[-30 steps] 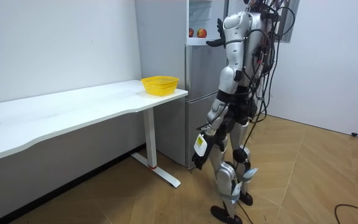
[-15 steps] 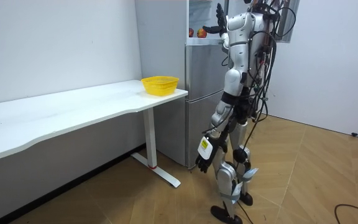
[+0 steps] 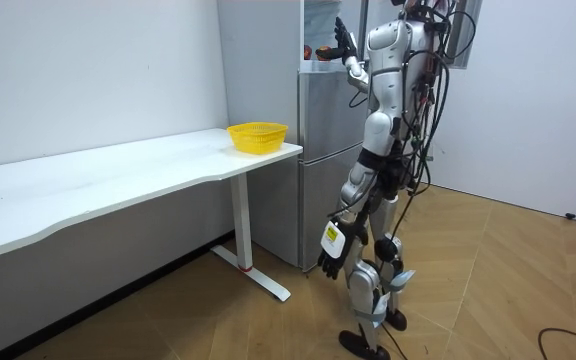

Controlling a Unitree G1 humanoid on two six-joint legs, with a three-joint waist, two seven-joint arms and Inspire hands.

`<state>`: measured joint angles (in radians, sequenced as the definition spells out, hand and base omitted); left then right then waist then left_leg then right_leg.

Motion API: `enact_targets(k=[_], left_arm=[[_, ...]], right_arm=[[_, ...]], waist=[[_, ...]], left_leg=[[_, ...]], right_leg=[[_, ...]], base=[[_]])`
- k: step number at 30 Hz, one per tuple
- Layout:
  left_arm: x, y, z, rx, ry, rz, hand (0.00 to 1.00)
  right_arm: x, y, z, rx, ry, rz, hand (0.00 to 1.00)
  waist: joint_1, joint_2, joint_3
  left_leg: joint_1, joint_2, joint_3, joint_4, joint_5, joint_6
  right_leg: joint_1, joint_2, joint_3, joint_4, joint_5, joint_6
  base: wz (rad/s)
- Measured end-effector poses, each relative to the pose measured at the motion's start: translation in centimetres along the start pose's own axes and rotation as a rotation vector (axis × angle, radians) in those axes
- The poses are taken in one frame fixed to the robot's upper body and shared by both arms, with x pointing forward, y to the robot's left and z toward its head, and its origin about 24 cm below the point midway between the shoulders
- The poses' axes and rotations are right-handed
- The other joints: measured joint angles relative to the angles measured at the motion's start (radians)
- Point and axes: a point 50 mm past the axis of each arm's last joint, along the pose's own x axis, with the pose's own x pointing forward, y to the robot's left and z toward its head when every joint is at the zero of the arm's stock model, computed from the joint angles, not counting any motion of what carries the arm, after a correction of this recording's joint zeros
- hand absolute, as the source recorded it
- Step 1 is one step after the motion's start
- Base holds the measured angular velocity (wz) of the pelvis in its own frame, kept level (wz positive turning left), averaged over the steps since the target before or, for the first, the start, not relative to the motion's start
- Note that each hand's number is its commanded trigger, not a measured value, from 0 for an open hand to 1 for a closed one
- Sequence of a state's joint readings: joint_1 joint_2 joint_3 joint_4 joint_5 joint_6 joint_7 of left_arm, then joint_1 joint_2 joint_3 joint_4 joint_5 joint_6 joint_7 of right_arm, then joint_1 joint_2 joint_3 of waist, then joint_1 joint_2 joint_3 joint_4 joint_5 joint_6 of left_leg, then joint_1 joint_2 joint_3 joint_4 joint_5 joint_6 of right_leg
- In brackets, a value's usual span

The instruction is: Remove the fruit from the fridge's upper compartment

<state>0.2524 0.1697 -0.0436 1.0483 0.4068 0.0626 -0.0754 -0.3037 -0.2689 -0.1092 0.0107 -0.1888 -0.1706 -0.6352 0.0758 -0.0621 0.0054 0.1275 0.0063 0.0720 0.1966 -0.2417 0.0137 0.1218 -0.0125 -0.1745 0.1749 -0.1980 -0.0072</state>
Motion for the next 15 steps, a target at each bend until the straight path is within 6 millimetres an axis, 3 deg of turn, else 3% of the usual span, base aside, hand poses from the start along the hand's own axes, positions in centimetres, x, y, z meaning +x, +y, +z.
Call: enact_targets(k=[8,10,15], left_arm=[[-0.1,0.6,0.7,0.025,-0.017,0.0,0.0],[-0.1,0.8,0.9,0.028,-0.025,0.005,0.0],[-0.1,1.1,0.7,0.022,-0.022,0.011,0.0]], right_arm=[[1.1,0.3,0.0,-0.054,-0.006,0.07,0.0],[1.3,0.2,0.0,-0.066,-0.005,0.08,0.0],[2.2,0.5,-0.7,-0.078,0.024,0.11,0.0]], waist=[[0.035,-0.016,-0.0007],[0.039,-0.026,0.0032],[0.044,-0.039,-0.0001]], left_leg=[[-0.013,0.0,-0.019,0.005,0.0,0.0],[-0.014,-0.001,-0.026,0.008,0.0,0.0],[-0.01,-0.002,-0.039,0.009,0.001,0.0]], right_leg=[[-0.006,-0.001,-0.008,0.011,0.0,0.0],[-0.004,-0.002,-0.018,0.01,0.0,0.0],[0.008,-0.003,-0.029,0.01,0.0,0.0]], base=[[0.02],[0.11],[0.07]])
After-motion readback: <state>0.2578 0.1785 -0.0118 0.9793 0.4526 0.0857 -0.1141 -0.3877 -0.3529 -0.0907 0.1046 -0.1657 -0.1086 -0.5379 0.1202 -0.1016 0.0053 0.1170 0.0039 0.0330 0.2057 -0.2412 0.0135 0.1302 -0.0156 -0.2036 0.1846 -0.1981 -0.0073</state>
